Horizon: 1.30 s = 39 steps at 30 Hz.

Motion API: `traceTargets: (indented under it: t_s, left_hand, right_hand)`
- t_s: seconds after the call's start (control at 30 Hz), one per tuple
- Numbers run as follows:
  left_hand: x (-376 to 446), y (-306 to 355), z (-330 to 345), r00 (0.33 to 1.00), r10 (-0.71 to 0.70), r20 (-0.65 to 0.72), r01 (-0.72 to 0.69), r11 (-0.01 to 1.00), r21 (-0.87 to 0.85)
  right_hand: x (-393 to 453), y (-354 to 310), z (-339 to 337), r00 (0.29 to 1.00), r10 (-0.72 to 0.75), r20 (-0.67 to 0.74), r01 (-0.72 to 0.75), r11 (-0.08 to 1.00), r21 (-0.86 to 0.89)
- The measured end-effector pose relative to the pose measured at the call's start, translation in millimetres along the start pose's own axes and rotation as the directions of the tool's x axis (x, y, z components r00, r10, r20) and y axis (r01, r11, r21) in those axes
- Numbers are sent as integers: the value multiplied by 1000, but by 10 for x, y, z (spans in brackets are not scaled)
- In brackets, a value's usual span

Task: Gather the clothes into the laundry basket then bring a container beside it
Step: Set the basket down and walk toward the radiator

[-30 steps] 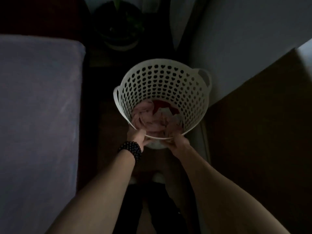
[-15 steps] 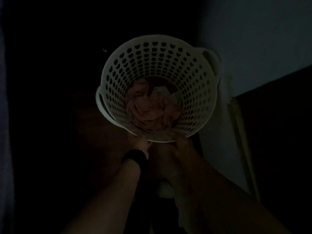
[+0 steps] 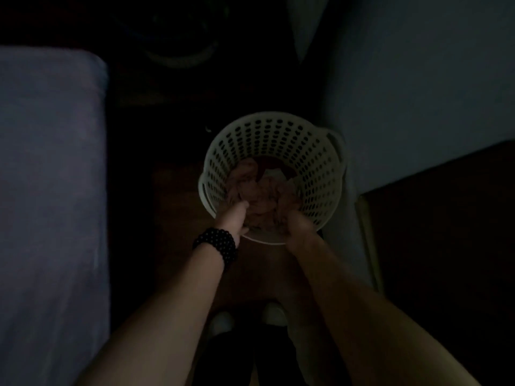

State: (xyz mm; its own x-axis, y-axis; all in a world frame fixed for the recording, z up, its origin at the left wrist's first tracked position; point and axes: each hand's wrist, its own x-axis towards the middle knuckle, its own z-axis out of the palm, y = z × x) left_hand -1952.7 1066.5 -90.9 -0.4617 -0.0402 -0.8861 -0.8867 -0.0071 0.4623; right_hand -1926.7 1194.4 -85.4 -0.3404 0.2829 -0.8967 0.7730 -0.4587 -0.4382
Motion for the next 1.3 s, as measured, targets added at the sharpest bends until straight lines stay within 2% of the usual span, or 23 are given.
traceTargets:
  t_s: [0.1, 0.2, 0.27, 0.33, 0.47, 0.53, 0.63, 0.7, 0.83, 0.9, 1.13, 1.2, 1.3]
  left_hand:
    - [-678, 590, -343, 964, 264, -44, -260, 962, 86]
    - [-1715, 1079, -968, 868, 492, -60, -476, 861, 178]
    - [-2314, 1256, -1340, 796, 603, -48, -576, 780, 243]
    - [-2939, 1336, -1710, 721, 691, -52, -651, 701, 292]
    - [-4196, 1274, -2362, 508, 843, -178, -765, 537, 356]
    - [-4709, 1155, -2556, 433, 863, -261, -777, 504, 378]
    - [-5450, 871, -2753, 304, 874, -380, -790, 454, 412]
    - [-5956, 552, -2855, 214, 858, -467, -798, 429, 424]
    - [-6938, -437, -3046, 76, 762, -643, -763, 460, 454]
    - [-7299, -924, -3073, 49, 708, -705, -737, 502, 453]
    - [-8683, -3301, -2915, -137, 404, -904, -683, 623, 382]
    - [-9006, -3964, -2837, -182, 335, -925, -662, 654, 367]
    - [-9479, -4899, -2764, -221, 255, -941, -643, 688, 337]
  right_hand:
    - [-877, -417, 281, 978, -198, 59, 202, 976, -76]
    - [-1996, -701, 504, 850, -463, 250, 519, 815, -258]
    - [-2609, -776, 571, 722, -567, 396, 687, 653, -317]
    - [-3187, -824, 665, 582, -623, 523, 807, 524, -273]
    - [-4386, -828, 933, 327, -592, 736, 906, 417, -68]
    - [-4892, -799, 1059, 198, -561, 804, 924, 380, 37]
    - [-5581, -666, 1140, 32, -504, 863, 921, 350, 171]
    - [-5994, -471, 1109, -55, -423, 904, 916, 339, 215]
    - [-6786, 233, 915, -220, -234, 947, 889, 351, 294]
    - [-7055, 592, 786, -269, -149, 951, 868, 391, 307]
    - [-8124, 2610, -36, -505, 192, 842, 769, 543, 338]
    - [-8395, 3228, -337, -553, 260, 792, 753, 564, 340]
    - [-8755, 4136, -768, -584, 346, 734, 740, 599, 307]
